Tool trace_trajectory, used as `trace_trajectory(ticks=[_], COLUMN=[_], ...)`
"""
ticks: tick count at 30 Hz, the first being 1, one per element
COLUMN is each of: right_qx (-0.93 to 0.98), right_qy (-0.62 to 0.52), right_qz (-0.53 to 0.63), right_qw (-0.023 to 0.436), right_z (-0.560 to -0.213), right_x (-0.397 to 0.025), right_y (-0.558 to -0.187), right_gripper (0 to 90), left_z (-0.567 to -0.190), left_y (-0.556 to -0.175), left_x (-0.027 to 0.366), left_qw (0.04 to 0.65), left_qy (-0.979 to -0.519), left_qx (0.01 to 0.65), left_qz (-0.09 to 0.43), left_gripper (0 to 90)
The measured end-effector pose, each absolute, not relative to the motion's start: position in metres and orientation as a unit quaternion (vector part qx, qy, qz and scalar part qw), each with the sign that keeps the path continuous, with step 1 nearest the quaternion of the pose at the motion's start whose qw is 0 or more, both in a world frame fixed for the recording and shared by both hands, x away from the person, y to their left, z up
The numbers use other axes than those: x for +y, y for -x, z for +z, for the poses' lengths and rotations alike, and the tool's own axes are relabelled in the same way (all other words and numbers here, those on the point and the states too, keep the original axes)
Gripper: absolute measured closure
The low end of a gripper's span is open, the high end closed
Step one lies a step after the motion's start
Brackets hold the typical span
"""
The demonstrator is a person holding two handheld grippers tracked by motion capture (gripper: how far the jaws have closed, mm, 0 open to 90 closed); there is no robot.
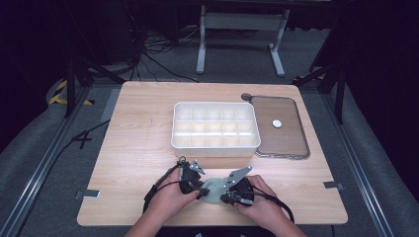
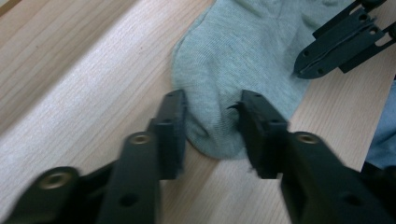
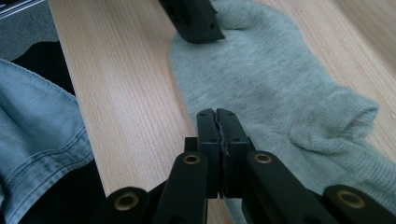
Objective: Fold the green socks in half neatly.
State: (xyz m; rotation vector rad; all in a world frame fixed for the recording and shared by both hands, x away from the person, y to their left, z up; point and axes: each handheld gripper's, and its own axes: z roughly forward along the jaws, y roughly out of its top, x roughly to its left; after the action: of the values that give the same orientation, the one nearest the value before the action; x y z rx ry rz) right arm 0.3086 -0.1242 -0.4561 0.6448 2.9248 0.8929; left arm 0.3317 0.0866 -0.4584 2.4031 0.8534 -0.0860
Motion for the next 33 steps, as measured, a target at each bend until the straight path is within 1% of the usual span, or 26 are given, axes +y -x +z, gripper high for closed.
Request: trace_trajectory(ticks=[1,2,5,6,10,13,15,19,23,26,29,33], right_qx=[0.936,0.935,0.935,0.935,0.933,0.931,0.927,0.914,0.915,0.916,0.916,0.913], right_qy=[-0.207,-0.207,-0.208,-0.208,-0.212,-0.213,-0.217,-0.237,-0.244,-0.247,-0.246,-0.243], right_qz=[0.286,0.287,0.288,0.288,0.291,0.295,0.307,0.329,0.319,0.314,0.315,0.325], right_qw=[0.01,0.011,0.013,0.013,0.009,0.001,0.004,0.034,0.042,0.039,0.038,0.037], right_z=[-0.456,-0.456,-0.456,-0.456,-0.457,-0.455,-0.452,-0.447,-0.453,-0.46,-0.46,-0.462], right_x=[-0.124,-0.124,-0.124,-0.124,-0.126,-0.127,-0.129,-0.132,-0.13,-0.129,-0.129,-0.126], right_y=[-0.308,-0.308,-0.307,-0.307,-0.308,-0.308,-0.309,-0.312,-0.315,-0.317,-0.317,-0.316], right_gripper=[89.7,89.7,89.7,89.7,89.7,89.7,89.8,89.9,89.9,90.0,90.0,90.0], left_z=[-0.459,-0.459,-0.457,-0.457,-0.454,-0.452,-0.449,-0.444,-0.442,-0.438,-0.432,-0.429], left_y=[-0.333,-0.333,-0.334,-0.334,-0.332,-0.332,-0.331,-0.33,-0.328,-0.326,-0.324,-0.321], left_x=[0.087,0.088,0.089,0.089,0.086,0.085,0.085,0.085,0.085,0.084,0.081,0.076], left_qw=[0.296,0.298,0.299,0.299,0.286,0.288,0.287,0.279,0.282,0.293,0.311,0.335], left_qy=[-0.898,-0.897,-0.898,-0.898,-0.905,-0.905,-0.905,-0.91,-0.909,-0.907,-0.903,-0.899], left_qx=[0.323,0.324,0.32,0.32,0.314,0.31,0.311,0.305,0.303,0.3,0.294,0.28], left_qz=[-0.035,-0.041,-0.042,-0.042,-0.033,-0.03,-0.03,-0.035,-0.038,-0.039,-0.043,-0.033], left_gripper=[71.5,73.6,79.0,79.5,80.9,81.8,82.1,82.3,82.3,82.2,82.1,82.4])
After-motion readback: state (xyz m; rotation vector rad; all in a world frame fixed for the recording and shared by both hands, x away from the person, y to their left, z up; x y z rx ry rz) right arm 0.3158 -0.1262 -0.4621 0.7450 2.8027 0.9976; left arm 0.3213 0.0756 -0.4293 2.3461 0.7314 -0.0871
